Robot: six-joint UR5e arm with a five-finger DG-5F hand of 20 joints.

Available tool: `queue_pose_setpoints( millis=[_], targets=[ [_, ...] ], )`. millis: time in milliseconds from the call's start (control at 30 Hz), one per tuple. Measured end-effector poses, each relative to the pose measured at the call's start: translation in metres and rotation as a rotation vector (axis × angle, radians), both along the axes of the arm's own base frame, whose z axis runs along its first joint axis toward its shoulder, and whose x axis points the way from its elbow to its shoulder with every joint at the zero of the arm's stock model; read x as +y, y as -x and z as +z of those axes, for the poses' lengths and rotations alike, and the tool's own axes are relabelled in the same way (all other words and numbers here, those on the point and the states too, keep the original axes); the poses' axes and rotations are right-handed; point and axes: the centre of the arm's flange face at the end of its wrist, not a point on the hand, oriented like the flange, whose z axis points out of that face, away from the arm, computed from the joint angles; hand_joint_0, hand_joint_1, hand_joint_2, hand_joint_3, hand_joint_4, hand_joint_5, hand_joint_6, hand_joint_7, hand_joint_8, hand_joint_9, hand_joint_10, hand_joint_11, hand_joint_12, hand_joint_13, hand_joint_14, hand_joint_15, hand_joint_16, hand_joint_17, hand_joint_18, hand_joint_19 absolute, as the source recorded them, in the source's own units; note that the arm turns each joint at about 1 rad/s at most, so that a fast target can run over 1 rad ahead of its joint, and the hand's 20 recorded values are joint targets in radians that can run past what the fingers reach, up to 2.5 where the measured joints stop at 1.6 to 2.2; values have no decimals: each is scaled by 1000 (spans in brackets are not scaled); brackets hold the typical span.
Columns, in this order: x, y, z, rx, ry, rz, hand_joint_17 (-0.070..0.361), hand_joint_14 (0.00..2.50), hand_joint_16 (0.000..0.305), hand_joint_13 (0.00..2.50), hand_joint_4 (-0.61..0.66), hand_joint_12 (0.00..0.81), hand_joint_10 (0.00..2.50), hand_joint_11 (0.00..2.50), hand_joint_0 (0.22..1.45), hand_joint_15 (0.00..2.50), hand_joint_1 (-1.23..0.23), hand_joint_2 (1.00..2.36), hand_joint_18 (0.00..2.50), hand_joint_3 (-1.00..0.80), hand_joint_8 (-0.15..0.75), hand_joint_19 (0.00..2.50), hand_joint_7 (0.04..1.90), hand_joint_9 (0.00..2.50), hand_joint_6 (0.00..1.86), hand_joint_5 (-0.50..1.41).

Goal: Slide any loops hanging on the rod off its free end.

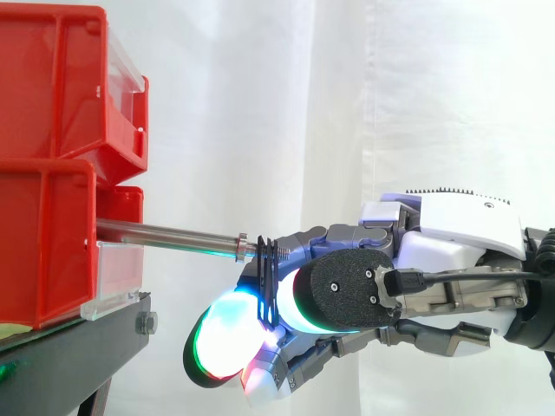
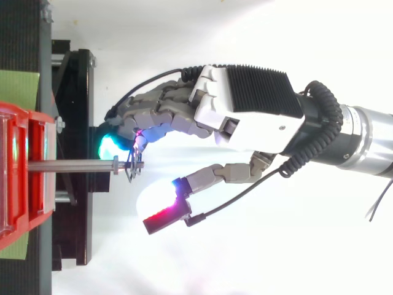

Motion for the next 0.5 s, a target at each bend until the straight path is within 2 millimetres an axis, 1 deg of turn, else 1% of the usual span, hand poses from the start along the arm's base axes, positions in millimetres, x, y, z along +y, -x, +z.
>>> queue_pose_setpoints(
  millis=[100,267,333,500],
  targets=[
    [0,0,0,1,1,0,116,12,52,587,172,364,18,418,577,303,-640,1014,641,-337,288,382,928,769,844,-161],
    [0,0,0,-1,1,1,116,12,52,590,200,368,18,447,571,303,-617,1019,648,-234,292,380,932,771,898,-169],
    [0,0,0,-1,0,1,116,12,52,589,202,368,18,448,570,306,-617,1019,649,-225,293,381,938,772,902,-170],
    [0,0,0,0,1,1,115,13,51,603,197,367,20,511,585,313,-638,1017,655,-270,289,380,904,811,914,-171]
  ],
)
